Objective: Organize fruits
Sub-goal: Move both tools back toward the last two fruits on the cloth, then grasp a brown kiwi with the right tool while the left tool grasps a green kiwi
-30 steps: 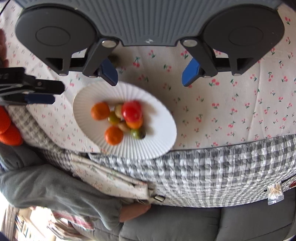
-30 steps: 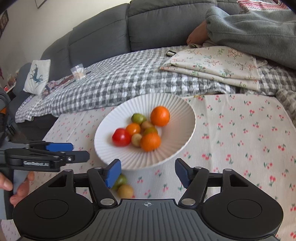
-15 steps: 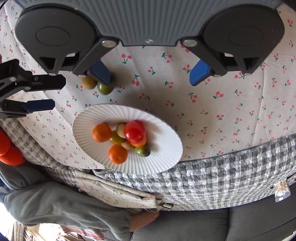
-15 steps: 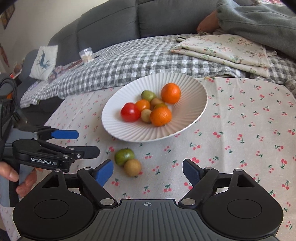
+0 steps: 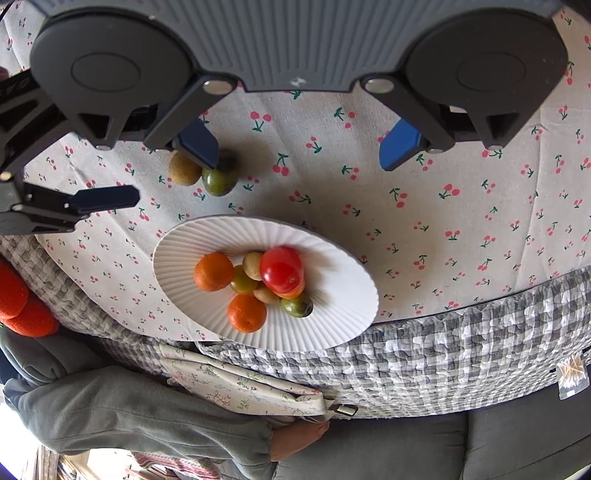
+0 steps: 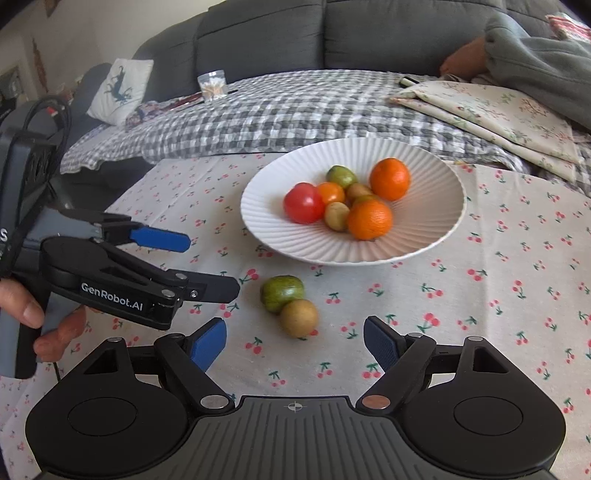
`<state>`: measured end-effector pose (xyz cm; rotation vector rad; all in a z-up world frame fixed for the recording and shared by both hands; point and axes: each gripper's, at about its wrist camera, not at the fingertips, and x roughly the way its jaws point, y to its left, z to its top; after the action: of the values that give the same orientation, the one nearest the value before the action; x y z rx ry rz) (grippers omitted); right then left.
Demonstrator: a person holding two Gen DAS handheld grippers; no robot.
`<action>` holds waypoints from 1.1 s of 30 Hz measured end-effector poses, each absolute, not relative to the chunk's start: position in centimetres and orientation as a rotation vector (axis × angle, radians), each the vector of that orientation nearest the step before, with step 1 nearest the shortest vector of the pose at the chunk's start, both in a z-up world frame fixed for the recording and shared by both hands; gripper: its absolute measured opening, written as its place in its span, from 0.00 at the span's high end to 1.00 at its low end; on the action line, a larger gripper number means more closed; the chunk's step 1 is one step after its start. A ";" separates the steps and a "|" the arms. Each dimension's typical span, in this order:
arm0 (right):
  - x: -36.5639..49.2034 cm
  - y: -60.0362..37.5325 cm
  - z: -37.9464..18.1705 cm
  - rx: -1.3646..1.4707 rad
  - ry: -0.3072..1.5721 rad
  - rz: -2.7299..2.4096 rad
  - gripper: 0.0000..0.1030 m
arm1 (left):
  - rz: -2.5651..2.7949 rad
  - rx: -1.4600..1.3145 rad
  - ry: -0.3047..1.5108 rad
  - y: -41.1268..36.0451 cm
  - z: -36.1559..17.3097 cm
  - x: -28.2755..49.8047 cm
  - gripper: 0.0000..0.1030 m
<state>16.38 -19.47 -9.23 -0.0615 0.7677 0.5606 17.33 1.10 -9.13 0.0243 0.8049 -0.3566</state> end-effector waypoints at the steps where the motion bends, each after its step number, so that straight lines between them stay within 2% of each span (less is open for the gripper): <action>1: 16.5 -19.2 -9.5 -0.066 0.768 0.563 0.22 | -0.354 0.022 0.806 1.1 -9.1 17.3 0.09; 6: 17.3 -18.4 -10.6 -0.071 0.787 0.557 0.52 | -0.356 0.017 0.808 1.1 -9.2 17.3 0.09; 10: 17.7 -18.4 -11.0 -0.054 0.778 0.545 0.63 | -0.355 0.007 0.810 1.0 -9.3 17.4 0.10; 11: 17.8 -18.2 -11.1 -0.062 0.779 0.540 0.72 | -0.352 0.005 0.812 1.1 -9.3 17.5 0.10; 12: 17.9 -18.1 -11.2 -0.074 0.777 0.533 0.76 | -0.351 0.003 0.812 1.1 -9.3 17.4 0.10; 29: 18.3 -23.4 -9.3 -0.070 0.753 0.426 0.76 | -0.489 0.122 0.752 -3.2 -10.2 16.3 0.12; 32: 18.2 -23.5 -9.2 -0.076 0.751 0.420 0.76 | -0.506 0.165 0.740 -4.6 -10.5 16.3 0.19; 33: 18.2 -23.5 -9.2 -0.080 0.751 0.416 0.76 | -0.512 0.170 0.742 -5.0 -10.6 16.4 0.24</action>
<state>18.20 -23.54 -9.18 -0.0801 0.7512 0.4162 16.36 -5.04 -10.57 0.1701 0.7421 -0.5121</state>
